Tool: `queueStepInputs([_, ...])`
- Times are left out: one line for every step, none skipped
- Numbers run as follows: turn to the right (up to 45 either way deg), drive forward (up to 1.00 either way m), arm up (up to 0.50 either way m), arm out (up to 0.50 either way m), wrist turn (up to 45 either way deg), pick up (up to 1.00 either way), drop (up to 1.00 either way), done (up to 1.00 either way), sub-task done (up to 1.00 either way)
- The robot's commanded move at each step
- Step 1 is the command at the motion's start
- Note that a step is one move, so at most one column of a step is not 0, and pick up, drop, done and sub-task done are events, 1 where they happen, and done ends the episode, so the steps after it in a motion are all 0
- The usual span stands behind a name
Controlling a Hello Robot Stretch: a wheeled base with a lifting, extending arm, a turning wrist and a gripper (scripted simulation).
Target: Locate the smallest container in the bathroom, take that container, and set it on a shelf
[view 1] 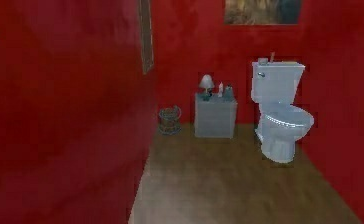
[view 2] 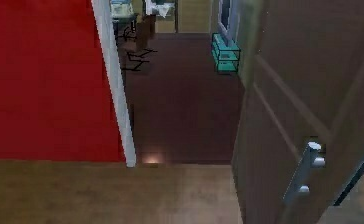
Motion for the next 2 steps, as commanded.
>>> queueStepInputs([6.0,0.00,0.00,0.00,0.0,0.00,0.00,0.00,0.00])
queueStepInputs([0.0,1.00,0.00,0.00,0.0,0.00,0.00,0.00,0.00])
